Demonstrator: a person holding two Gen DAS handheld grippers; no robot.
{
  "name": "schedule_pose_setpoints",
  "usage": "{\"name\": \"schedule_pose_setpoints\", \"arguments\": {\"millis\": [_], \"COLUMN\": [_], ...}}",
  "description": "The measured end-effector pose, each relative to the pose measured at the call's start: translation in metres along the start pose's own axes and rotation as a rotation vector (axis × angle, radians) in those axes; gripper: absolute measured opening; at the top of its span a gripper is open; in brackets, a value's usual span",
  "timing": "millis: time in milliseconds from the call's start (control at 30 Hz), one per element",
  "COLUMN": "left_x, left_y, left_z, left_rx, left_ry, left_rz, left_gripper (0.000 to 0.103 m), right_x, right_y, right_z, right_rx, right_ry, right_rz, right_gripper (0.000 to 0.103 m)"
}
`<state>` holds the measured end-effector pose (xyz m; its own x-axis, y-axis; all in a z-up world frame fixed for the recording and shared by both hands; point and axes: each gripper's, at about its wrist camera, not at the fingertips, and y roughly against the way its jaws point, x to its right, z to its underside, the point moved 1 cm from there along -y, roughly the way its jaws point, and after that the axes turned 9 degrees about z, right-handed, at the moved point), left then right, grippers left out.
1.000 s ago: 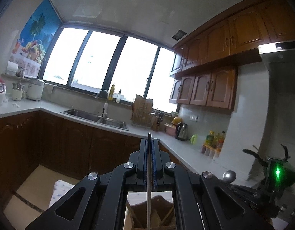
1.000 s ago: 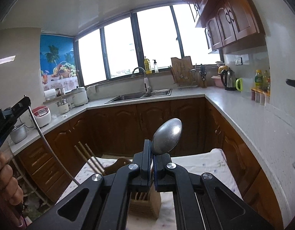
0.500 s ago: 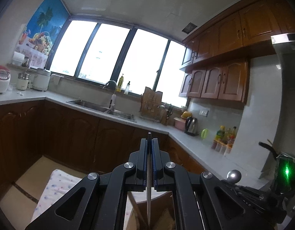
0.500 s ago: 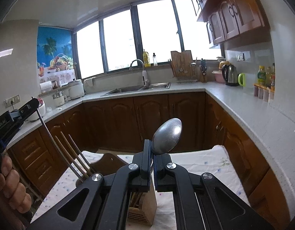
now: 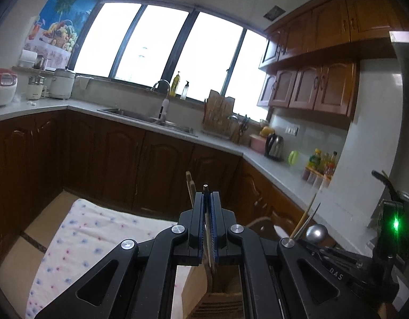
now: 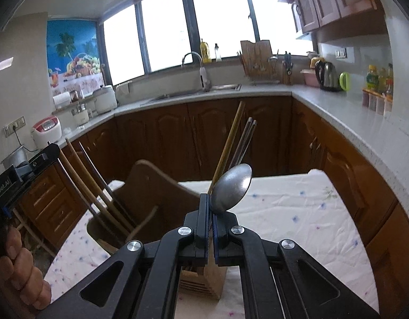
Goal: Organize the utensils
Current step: 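Lower both items into the holder and open both grippers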
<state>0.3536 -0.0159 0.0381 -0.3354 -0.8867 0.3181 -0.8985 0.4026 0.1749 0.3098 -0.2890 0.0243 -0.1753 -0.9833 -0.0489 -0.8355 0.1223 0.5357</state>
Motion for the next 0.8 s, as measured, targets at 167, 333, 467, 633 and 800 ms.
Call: {"name": "schedule_pose_setpoints", "arguments": {"millis": [167,333,467,633,800], "left_x": [0.000,-0.001,-0.001,-0.002,-0.001], "left_y": [0.001,0.001,-0.002,-0.002,-0.002], "left_z": [-0.011,-0.012,-0.014,-0.015,-0.015], "left_rx": [-0.012,-0.021,-0.036,-0.047,-0.051], "left_ry": [-0.014,-0.016,-0.010,-0.002,-0.005], "left_rz": [-0.007,-0.013,-0.023,-0.027,-0.034], "left_gripper": [0.004,0.004,0.005,0.005,0.005], "right_x": [-0.002,-0.002,-0.002,0.002,0.005], "right_y": [-0.003,-0.002,-0.003,-0.004,-0.002], "right_z": [0.004,0.007,0.006,0.005,0.006], "right_rx": [-0.019,-0.024,-0.028,-0.037,-0.037], "right_ry": [-0.001,-0.009,-0.016,-0.029,-0.041], "right_rz": [-0.011,-0.021,-0.026,-0.045,-0.056], "right_gripper": [0.002,0.002,0.002,0.004,0.007]}}
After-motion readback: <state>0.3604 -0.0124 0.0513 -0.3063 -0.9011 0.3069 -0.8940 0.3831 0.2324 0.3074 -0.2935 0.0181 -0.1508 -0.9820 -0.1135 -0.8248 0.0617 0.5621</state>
